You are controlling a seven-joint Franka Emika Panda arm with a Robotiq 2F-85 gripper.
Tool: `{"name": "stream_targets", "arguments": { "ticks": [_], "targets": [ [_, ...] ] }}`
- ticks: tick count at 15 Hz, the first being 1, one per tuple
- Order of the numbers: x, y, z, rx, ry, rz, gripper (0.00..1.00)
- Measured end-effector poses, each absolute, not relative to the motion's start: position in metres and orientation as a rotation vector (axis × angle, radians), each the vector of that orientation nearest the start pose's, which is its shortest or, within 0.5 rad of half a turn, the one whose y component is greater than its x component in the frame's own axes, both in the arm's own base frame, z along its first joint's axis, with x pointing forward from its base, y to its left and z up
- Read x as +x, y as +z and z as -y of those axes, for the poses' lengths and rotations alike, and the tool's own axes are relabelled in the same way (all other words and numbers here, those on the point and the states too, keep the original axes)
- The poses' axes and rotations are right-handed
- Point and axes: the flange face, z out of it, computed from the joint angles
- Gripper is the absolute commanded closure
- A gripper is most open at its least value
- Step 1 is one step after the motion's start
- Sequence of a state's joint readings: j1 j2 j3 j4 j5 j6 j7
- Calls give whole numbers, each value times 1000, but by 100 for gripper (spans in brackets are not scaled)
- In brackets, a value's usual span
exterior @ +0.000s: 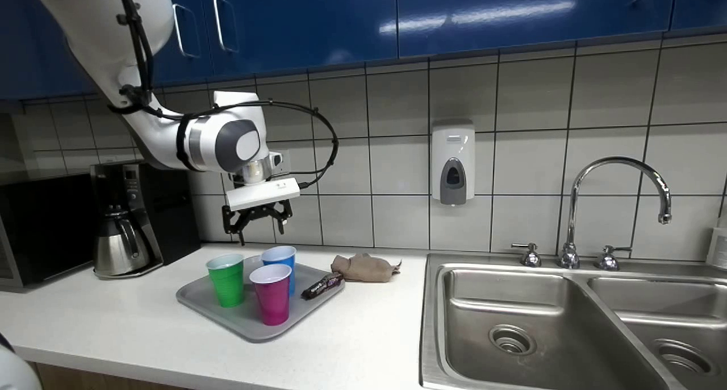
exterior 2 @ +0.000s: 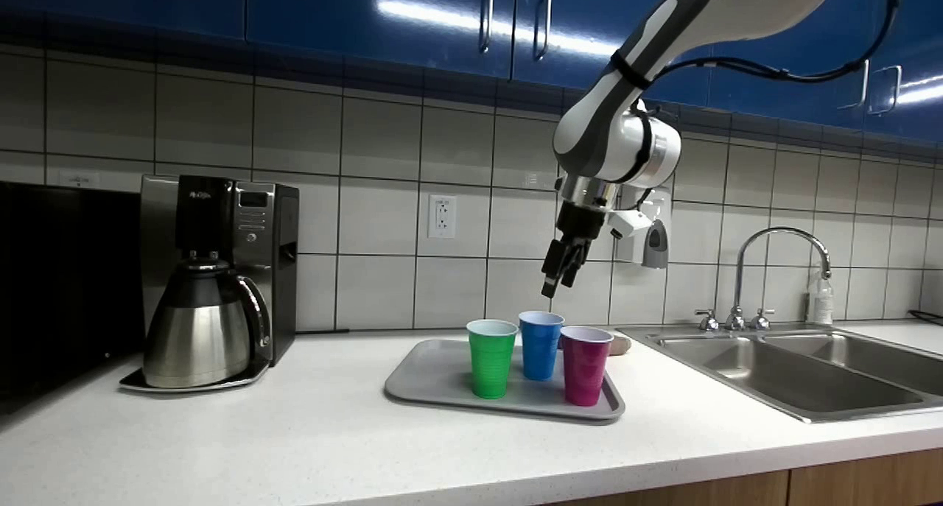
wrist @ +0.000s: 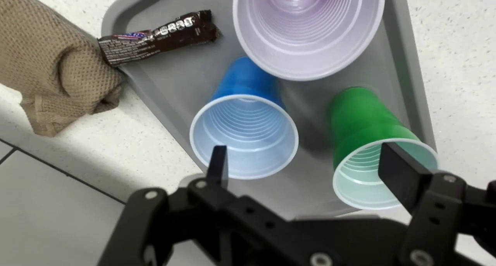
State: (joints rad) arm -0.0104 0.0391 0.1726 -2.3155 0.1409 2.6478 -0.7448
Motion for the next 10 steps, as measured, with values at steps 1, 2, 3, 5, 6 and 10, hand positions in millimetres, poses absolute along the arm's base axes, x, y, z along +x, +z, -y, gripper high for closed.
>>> {"name": "stream_targets", "arguments": {
  "ticks": [1,2,3,5,6,10],
  "targets": [
    [528,358,-79,-2867,-479,1194,0],
    [523,360,-74,-2874,-479,1188,0],
    [517,362,-69,-2882,-477,1180,0],
    [507,364,-59,-2899,-460,1175,0],
    [503,365,-53,-2909,-444,1181,0],
    [486,369,-34,-2943,-357,1184,0]
  ]
}}
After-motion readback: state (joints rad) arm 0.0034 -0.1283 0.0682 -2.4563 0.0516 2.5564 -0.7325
